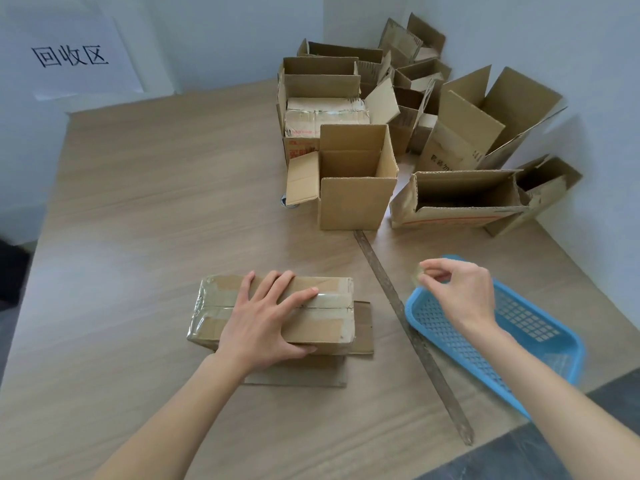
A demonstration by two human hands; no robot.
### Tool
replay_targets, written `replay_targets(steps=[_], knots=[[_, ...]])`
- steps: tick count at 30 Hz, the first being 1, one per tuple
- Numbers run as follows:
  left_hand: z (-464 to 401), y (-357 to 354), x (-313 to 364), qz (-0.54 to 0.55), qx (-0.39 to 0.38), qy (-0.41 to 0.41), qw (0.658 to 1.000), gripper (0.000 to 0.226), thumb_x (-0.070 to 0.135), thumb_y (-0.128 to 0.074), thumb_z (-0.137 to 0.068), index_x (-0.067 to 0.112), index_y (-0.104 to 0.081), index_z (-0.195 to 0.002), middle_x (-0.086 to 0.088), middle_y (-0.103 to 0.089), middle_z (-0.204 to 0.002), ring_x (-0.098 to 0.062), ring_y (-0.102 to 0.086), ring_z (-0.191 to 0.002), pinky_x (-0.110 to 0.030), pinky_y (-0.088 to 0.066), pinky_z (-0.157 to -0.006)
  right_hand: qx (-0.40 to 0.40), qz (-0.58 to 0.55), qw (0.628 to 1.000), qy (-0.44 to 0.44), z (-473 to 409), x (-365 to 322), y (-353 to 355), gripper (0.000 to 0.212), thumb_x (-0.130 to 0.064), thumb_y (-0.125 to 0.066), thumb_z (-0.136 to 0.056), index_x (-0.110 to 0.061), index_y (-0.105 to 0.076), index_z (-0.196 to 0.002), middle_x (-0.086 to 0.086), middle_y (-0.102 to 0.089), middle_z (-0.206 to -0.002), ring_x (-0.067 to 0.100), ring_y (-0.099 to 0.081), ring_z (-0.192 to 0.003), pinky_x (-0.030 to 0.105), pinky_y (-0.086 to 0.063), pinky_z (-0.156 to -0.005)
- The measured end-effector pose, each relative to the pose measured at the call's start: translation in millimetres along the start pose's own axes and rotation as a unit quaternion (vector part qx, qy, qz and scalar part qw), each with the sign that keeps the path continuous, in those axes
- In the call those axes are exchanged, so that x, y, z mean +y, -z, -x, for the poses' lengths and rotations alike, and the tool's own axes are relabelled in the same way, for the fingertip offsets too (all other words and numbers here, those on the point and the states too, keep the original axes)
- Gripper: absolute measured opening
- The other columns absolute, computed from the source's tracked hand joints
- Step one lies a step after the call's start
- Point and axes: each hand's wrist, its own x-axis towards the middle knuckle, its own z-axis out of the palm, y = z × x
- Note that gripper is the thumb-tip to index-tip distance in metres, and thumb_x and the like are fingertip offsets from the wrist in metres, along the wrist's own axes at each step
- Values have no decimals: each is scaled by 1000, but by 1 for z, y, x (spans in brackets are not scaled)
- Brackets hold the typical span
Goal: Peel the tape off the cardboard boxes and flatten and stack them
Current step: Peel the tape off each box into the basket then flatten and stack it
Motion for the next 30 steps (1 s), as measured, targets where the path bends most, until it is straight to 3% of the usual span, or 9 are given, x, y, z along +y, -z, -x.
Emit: replay_targets(steps=[4, 9, 13, 17, 21, 24, 28, 30], knots=[[-6, -3, 4, -7, 4, 2, 1000, 98, 90, -58, -61, 47, -42, -147, -2, -42, -153, -25, -35, -145, -60, -18, -121, -50, 87, 994, -49, 23, 41, -9, 16, -17, -79, -84, -25, -79, -98, -6, -77, -87, 19, -71, -86, 37, -56, -80], [-6, -7, 4, -13, -5, 7, 1000, 99, 91, -57, -62, 48, -38, -149, -2, -39, -156, -26, -32, -148, -60, -17, -121, -143, 160, 972, -91, 25, 64, -23, 23, -3, -69, -84, -20, -79, -95, 3, -75, -102, 28, -67, -100, 34, -52, -80], [-6, -6, 6, -14, -10, 11, 1000, 100, 91, -56, -62, 48, -37, -150, -2, -37, -158, -26, -31, -149, -60, -15, -122, -164, 188, 965, -82, 12, 63, -24, 16, -4, -72, -86, -19, -78, -86, 0, -56, -105, 30, -59, -97, 37, -47, -72], [-6, -5, 7, -17, -19, 11, 1000, 101, 92, -55, -63, 48, -35, -151, -2, -36, -159, -26, -29, -150, -60, -14, -122, -141, 193, 967, -94, 12, 66, -24, 24, -2, -65, -88, -18, -77, -101, 6, -71, -103, 33, -65, -100, 37, -54, -76], [-8, -4, 7, -16, -18, 8, 1000, 101, 91, -56, -63, 47, -37, -151, -2, -37, -158, -26, -30, -150, -60, -15, -122, -146, 160, 971, -106, 16, 75, -22, 26, -7, -70, -89, -18, -76, -112, 5, -75, -99, 29, -66, -100, 37, -55, -83], [-8, -4, 7, -16, -17, 7, 1000, 101, 90, -58, -62, 46, -38, -151, -2, -38, -157, -26, -31, -149, -60, -15, -122, -175, 152, 967, -105, 15, 76, -17, 43, -7, -70, -91, -14, -65, -133, 5, -76, -100, 31, -64, -111, 42, -55, -91], [-7, -5, 7, -11, -11, 6, 1000, 100, 90, -58, -62, 46, -39, -149, -2, -39, -156, -26, -31, -148, -61, -17, -121, -232, 176, 954, -75, 15, 73, -13, 58, 6, -53, -90, -14, -56, -143, 3, -75, -114, 32, -58, -124, 42, -53, -97], [-7, -4, 8, -9, -8, 6, 1000, 99, 90, -58, -62, 45, -40, -149, -2, -40, -155, -26, -32, -147, -61, -17, -121, -250, 182, 949, -56, 15, 72, -10, 59, 3, -55, -89, -16, -56, -145, 2, -72, -123, 30, -57, -126, 40, -51, -101]])
